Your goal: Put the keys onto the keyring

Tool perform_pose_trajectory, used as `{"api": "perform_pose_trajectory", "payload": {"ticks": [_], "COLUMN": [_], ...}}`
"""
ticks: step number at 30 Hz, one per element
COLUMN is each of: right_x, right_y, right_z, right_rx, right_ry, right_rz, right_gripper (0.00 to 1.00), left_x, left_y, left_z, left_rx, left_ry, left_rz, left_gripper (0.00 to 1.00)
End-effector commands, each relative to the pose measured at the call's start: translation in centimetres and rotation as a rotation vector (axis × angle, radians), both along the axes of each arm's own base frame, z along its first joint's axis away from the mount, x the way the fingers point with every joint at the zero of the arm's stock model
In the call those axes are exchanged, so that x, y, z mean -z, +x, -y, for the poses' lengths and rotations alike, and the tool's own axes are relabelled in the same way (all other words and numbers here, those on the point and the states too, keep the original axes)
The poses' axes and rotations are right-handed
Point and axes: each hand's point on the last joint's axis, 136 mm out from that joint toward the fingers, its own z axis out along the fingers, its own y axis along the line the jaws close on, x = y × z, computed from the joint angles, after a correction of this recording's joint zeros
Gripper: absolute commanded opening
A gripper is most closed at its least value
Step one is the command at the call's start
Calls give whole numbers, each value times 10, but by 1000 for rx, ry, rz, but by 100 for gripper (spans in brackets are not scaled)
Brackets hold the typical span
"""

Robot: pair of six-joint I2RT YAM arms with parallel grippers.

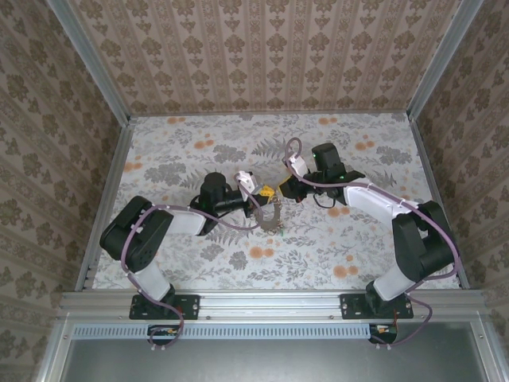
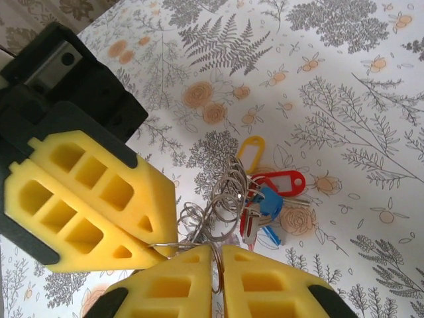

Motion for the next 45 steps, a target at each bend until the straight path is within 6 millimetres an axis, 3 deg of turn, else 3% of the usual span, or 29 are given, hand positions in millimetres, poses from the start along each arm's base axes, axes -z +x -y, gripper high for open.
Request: {"api": "perform_pose_trajectory", "payload": {"ticks": [1,12,24,30,40,45], "right_x": [6,6,-26,-30,-45,-34], "right_y": [3,2,-4,-39,-45,-44], "right_z": [4,12,40,27,7,2], "right_rx": [17,13,32,-210,-331,-364], "right_ry": [-17,-50,-91,-72,53,61], "right_rz": [-34,-34,196,366,430,387], "right_gripper": [14,27,35,37,36,36], "left_x": [-29,-33,-34,-44,-49,-50], "left_y": [-7,-6,-9,-18,-24,-24], "left_z": [4,4,3,5,7,7], "left_rx": [51,54,62,118,164,163], "left_ry": [-85,-87,-81,-96,-113,-112], "left_rz": [85,89,85,74,52,51], "left_gripper": [0,0,0,0,0,0]}}
